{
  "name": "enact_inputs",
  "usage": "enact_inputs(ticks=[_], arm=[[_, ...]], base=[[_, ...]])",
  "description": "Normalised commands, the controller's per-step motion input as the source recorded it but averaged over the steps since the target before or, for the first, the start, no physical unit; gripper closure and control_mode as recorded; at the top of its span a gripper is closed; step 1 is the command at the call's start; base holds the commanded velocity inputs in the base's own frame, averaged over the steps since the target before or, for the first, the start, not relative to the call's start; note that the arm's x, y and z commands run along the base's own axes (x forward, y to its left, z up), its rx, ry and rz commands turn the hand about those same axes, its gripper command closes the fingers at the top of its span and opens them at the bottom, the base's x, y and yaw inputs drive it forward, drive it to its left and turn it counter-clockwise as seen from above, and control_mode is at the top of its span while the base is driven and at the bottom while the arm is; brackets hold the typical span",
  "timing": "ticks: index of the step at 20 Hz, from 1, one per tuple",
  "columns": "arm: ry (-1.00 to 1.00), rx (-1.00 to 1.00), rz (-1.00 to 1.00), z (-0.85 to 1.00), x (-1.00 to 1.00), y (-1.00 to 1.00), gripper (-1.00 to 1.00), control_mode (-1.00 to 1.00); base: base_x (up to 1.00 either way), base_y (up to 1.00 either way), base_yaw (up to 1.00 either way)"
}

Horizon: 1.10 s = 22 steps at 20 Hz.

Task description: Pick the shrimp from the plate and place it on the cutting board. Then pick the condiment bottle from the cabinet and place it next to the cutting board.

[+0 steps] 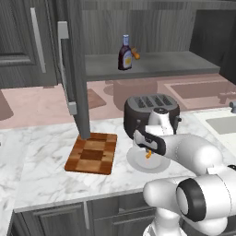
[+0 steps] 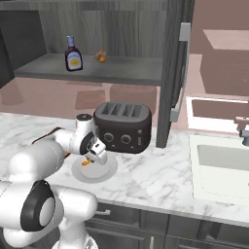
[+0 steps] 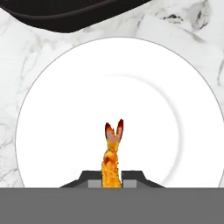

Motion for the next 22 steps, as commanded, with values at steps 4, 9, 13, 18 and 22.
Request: enact_inputs(ticks=[4, 9, 13, 18, 22], arm=[[0.0, 0.02, -0.03, 0.08, 0.0, 0.25, 1.0, -1.0], [0.0, 0.02, -0.03, 0.08, 0.0, 0.3, 1.0, -1.0], [0.0, 0.01, -0.03, 0.08, 0.0, 0.32, 1.0, -1.0], [0.0, 0.0, -0.04, 0.08, 0.0, 0.35, 1.0, -1.0], [0.0, 0.0, -0.04, 0.08, 0.0, 0.35, 1.0, -1.0]], base=[[0.0, 0.0, 0.0], [0.0, 0.0, 0.0], [0.0, 0.0, 0.0], [0.0, 0.0, 0.0], [0.0, 0.0, 0.0]])
